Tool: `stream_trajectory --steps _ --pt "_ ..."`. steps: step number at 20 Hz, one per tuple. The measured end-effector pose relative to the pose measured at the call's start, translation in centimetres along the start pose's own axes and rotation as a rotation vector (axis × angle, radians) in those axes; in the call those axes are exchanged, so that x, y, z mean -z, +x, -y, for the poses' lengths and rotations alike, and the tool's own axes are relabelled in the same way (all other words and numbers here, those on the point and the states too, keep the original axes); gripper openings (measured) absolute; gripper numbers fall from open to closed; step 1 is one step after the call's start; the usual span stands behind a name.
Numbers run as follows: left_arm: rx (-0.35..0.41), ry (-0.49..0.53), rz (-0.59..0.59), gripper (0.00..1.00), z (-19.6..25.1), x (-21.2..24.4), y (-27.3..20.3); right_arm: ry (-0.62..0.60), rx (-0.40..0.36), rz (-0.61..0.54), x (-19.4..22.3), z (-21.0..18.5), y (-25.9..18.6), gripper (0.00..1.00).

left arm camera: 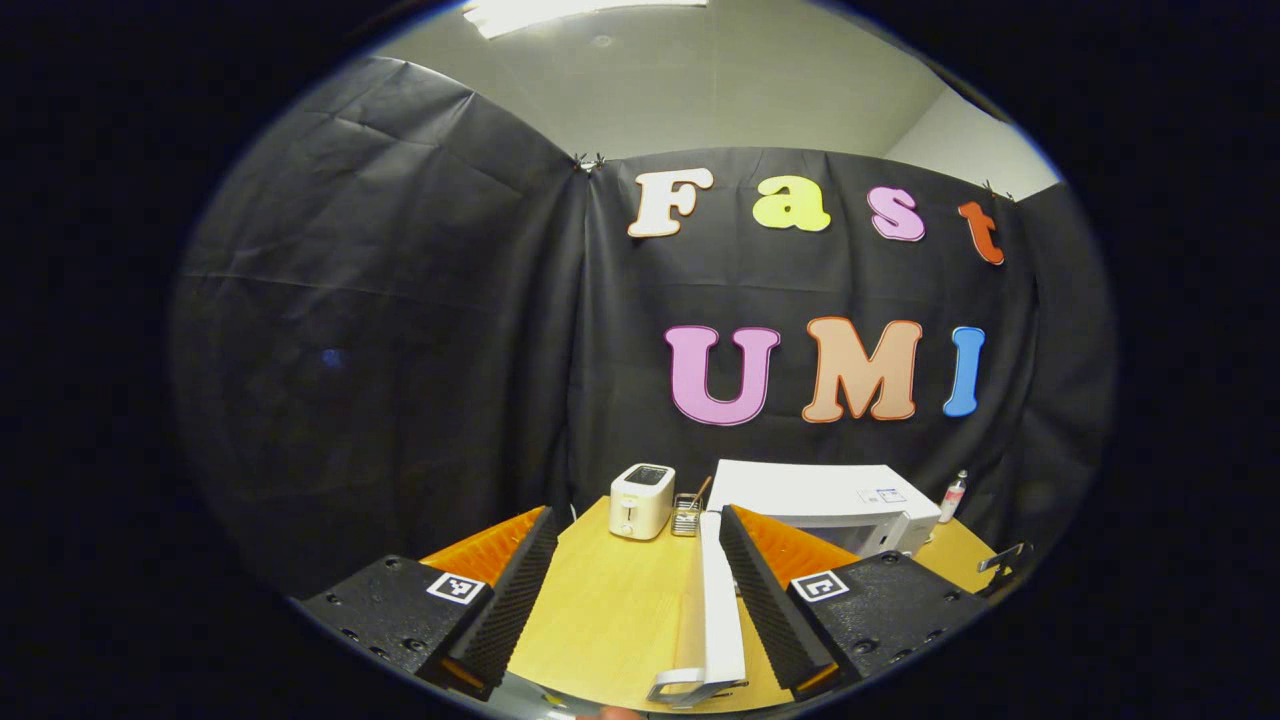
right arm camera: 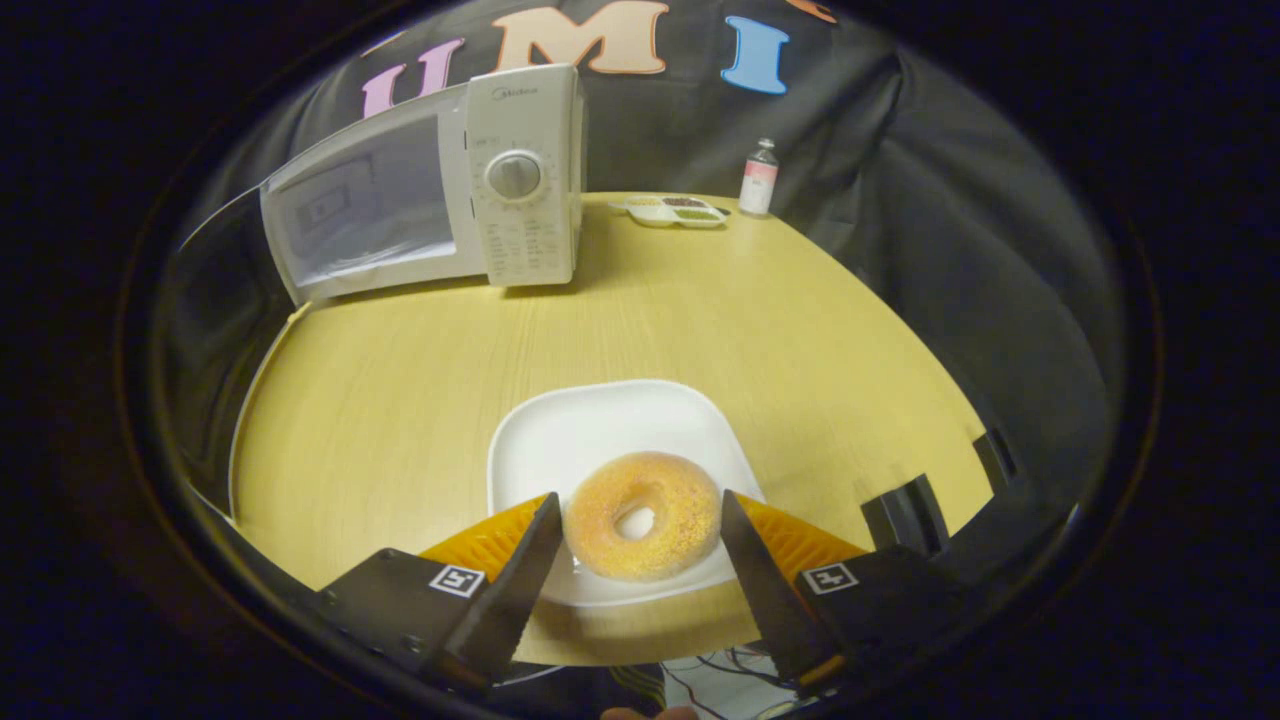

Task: Open the microwave oven with the left hand, put the food in, and close the microwave oven.

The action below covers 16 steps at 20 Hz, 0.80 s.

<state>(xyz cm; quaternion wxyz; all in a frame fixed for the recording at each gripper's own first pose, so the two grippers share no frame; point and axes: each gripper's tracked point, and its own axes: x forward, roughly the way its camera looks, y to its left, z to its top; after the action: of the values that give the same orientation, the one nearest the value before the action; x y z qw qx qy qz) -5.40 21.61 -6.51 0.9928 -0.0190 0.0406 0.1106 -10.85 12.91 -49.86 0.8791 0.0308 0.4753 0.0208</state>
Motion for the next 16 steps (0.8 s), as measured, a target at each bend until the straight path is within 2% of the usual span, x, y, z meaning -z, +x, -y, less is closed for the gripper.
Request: stream_trajectory --steps 4,5,6,8,9,13,14,16 --pt "0.013 -0.017 -0.014 0.94 0.4 0.4 0.6 -0.007 -0.019 -0.001 0.1 -0.2 0.2 0.83" --pt "0.023 -0.018 -0.016 0.94 0.7 0.5 0.7 -0.002 -0.023 -0.007 0.2 -0.1 0.2 0.83" --pt "0.030 -0.016 -0.017 0.94 0.9 0.6 0.8 0.005 -0.032 -0.012 0.1 -0.2 0.2 0.77" --pt "0.039 -0.014 -0.016 0.95 1.3 0.6 1.1 0.024 -0.052 -0.022 0.0 -0.5 0.3 0.77" --pt "0.044 -0.014 -0.014 0.95 1.4 0.5 1.1 0.040 -0.064 -0.026 0.0 -0.6 0.2 0.82" --pt "0.054 0.000 -0.013 0.94 1.6 0.7 1.2 0.117 -0.105 -0.022 -1.3 -1.8 -0.1 0.82" --pt "0.052 0.003 -0.013 0.94 1.5 0.7 1.3 0.139 -0.123 -0.016 -1.9 -2.3 -0.2 0.77" --pt "0.050 -0.003 -0.010 0.94 1.4 0.6 1.2 0.182 -0.167 -0.015 -2.9 -4.0 -0.3 0.77"
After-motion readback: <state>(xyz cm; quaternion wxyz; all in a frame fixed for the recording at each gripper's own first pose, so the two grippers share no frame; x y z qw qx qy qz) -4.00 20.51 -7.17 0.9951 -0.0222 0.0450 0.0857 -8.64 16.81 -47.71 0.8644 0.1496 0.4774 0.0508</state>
